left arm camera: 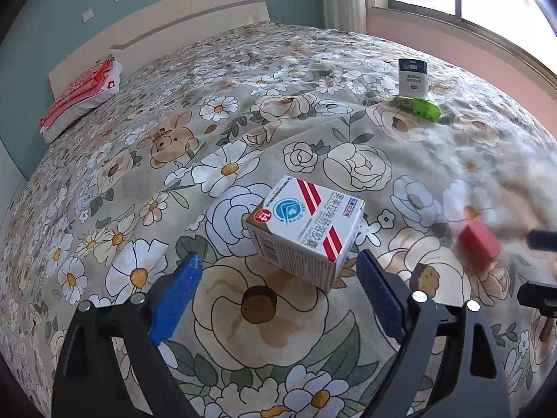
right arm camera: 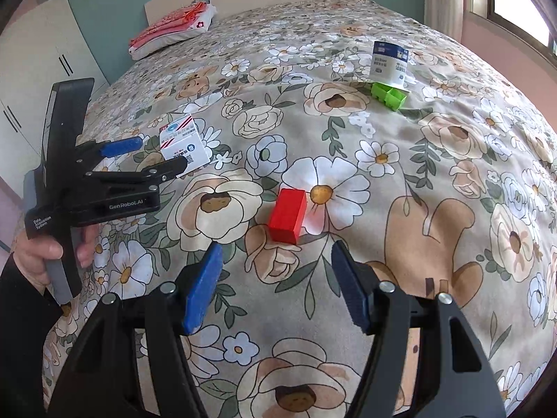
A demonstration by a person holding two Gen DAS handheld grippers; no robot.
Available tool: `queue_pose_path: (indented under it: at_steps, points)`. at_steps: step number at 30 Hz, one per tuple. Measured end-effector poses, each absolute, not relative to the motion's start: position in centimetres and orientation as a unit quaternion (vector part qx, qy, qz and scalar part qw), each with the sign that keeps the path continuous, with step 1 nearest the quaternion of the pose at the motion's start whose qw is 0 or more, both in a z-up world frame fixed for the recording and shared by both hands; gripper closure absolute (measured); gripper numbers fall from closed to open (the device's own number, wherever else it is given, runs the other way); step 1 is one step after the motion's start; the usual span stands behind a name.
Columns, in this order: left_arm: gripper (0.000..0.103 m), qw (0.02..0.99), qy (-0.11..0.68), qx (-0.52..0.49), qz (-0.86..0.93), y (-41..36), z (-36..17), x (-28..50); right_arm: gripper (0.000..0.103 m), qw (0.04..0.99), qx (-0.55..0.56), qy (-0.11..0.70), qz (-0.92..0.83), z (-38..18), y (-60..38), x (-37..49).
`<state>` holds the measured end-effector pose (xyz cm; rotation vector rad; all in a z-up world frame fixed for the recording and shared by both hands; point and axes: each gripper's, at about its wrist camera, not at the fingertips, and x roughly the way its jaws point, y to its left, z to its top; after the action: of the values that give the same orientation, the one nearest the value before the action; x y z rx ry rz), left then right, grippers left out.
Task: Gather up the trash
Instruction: 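Grasp the white medicine box with the left tool while the right tool grasps the red block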
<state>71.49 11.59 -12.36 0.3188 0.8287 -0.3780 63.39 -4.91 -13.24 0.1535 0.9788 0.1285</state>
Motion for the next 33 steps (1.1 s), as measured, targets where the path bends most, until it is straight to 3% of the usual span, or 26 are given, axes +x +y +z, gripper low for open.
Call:
queue_pose_path:
  at_steps: [11,12,13,14,15,17,19,20,27,33]
  points:
    - [0.012,0.899,0.38,0.116,-0.183,10.4,-13.4,74.5,0.04,0.876,0.08,0.474,0.035,-16.5,-4.7,67.5]
    - [0.018,0.902,0.376,0.111,-0.179,10.4,-13.3,74.3,0.046,0.878,0.076,0.472,0.032,-16.6,-4.7,67.7]
    - [0.036,0.902,0.377,0.106,-0.18,10.4,-13.3,74.2,0.052,0.878,0.074,0.472,0.032,-16.7,-4.8,67.8]
    - [0.045,0.9,0.384,0.101,-0.177,10.5,-13.3,74.2,0.053,0.878,0.077,0.472,0.034,-16.8,-5.0,67.9]
    - [0.047,0.902,0.388,0.095,-0.166,10.6,-13.3,74.1,0.054,0.877,0.082,0.473,0.038,-16.9,-5.2,67.9]
    - [0.047,0.907,0.385,0.084,-0.151,11.0,-13.1,73.6,0.063,0.876,0.08,0.473,0.04,-16.8,-5.5,67.8]
    - [0.047,0.909,0.385,0.082,-0.139,11.2,-12.9,73.1,0.08,0.873,0.086,0.478,0.048,-16.8,-5.9,67.7]
    - [0.047,0.909,0.388,0.081,-0.133,11.3,-12.8,72.8,0.082,0.872,0.086,0.479,0.05,-16.8,-6.0,67.6]
    - [0.047,0.913,0.391,0.06,-0.1,12.0,-9.7,69.9,0.082,0.87,0.096,0.48,0.065,-14.8,-6.5,65.8]
    - [0.047,0.919,0.387,0.039,-0.063,12.2,-5.6,66.4,0.082,0.878,0.095,0.462,0.08,-9.9,-7.1,63.7]
